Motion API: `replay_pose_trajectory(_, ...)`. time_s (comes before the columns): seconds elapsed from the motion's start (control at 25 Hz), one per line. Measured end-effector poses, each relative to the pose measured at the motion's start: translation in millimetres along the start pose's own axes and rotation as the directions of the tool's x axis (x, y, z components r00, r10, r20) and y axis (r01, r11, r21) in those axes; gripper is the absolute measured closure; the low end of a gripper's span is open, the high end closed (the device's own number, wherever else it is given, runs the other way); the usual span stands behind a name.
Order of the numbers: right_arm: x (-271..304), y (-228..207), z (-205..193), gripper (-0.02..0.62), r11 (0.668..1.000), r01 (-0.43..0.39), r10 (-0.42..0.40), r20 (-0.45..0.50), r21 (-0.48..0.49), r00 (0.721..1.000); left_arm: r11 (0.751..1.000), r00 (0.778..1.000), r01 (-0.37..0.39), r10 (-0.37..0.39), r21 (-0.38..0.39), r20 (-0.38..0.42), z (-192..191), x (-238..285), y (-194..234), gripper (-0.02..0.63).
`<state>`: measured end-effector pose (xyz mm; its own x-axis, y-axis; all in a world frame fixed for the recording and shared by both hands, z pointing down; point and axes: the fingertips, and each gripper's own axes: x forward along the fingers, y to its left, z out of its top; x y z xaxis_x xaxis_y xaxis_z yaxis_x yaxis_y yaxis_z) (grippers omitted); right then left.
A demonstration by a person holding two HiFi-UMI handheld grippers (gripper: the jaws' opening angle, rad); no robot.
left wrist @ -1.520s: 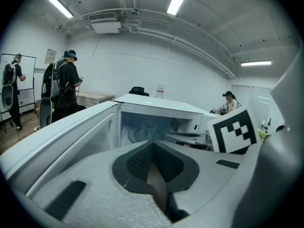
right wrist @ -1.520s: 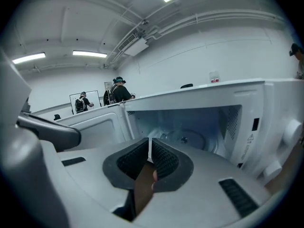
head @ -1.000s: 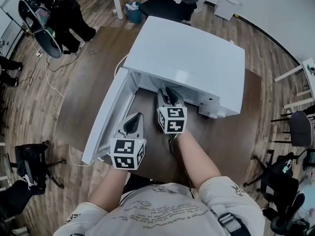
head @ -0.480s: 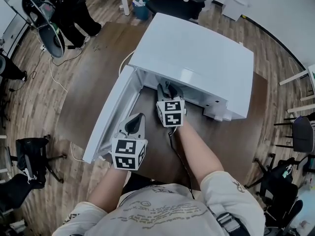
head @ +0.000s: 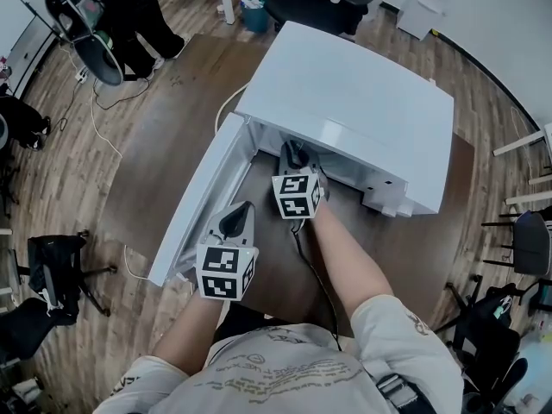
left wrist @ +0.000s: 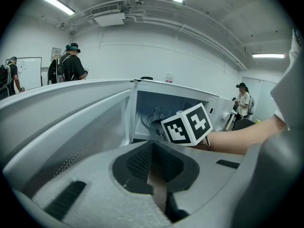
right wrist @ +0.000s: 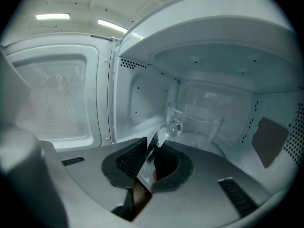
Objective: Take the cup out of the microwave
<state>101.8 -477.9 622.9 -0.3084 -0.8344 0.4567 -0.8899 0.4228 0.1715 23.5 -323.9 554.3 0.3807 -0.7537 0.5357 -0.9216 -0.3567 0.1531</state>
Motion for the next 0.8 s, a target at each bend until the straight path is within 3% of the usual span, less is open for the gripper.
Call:
replay_pose_trajectory(0.4,-8.2,4.8,3.7,0.574,0.997,0.033,-0.03,0.037,-0.073,0.999,1.0,1.0,0.005,-0.005,0.003,0.015,5.5,-2.7,0.7,0.591)
replay_pose_trajectory(0.8,-48.9,7.8,8.8,0.577,0.998,0.055,-0.053,0.073,-0.031,0.996,1.0,0.999,0.023,-0.023,0.012,0.042,12.6,-11.5,-4.7,0.591)
